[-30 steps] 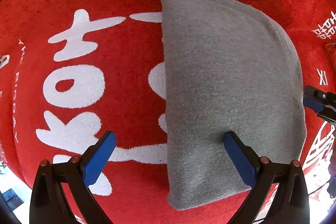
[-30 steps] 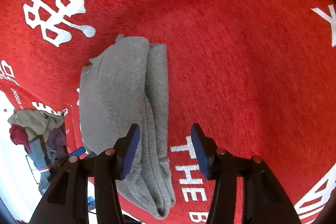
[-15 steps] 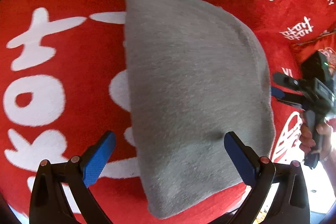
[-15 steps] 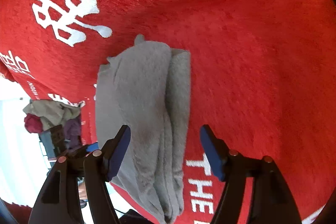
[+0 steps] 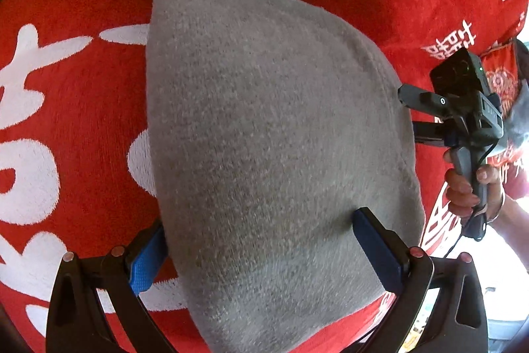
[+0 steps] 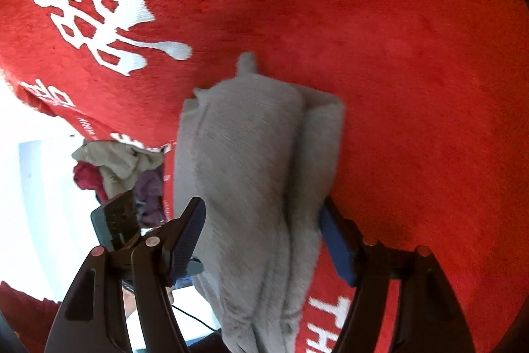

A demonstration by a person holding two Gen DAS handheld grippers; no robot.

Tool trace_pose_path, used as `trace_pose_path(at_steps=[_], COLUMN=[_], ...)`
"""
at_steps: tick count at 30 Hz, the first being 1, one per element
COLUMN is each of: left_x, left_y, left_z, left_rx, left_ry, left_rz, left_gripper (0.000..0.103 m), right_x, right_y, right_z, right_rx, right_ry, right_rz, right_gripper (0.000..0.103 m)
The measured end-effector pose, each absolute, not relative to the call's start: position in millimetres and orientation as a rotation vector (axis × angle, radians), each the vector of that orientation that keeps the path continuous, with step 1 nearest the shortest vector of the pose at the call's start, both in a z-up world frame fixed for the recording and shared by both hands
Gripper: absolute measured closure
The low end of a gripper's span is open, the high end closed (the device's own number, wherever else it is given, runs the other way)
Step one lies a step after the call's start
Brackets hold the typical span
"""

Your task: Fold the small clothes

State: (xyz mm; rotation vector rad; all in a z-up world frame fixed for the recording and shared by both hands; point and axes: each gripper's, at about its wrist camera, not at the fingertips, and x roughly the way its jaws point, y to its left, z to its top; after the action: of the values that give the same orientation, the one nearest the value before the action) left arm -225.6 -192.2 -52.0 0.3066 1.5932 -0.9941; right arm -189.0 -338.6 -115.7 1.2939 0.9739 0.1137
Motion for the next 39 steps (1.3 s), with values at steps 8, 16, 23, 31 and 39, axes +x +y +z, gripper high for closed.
trace_pose_path(at_steps=[8, 16, 23, 31, 39], left_x=[-233.3, -227.1, -236.0, -240.7, -250.6], left_y=[-188.4, -175.5, -155.4, -88.9, -7.8], left_z=[-46.6, -10.3, 26.3, 71.0, 77.1], left_rx=[0.367, 0.283, 0.259, 0.227, 0.283], left_ry=[1.523, 1.477, 1.443, 1.406, 1.404], left_rz=[-0.971, -1.024, -1.095, -1.103, -1.037], left_gripper=[0.012, 0.05, 0.05, 0.05, 0.05], right_x=[-182.1, -185.8, -186.3, -194.6, -187.1], right_y=[-336.6, -319.6, -283.1, -224.6, -140.8], right_z=[-130.3, -97.0, -50.9, -15.4, -17.1], right_rx=[1.406, 1.445, 1.434, 1.465, 1.505], right_ry=[0.967, 0.857, 0.827, 0.806, 0.819], right_rz=[0.068, 0.085, 0.097, 0.099, 0.164], right_gripper=[0.05, 0.059, 0.059, 0.059, 0.059])
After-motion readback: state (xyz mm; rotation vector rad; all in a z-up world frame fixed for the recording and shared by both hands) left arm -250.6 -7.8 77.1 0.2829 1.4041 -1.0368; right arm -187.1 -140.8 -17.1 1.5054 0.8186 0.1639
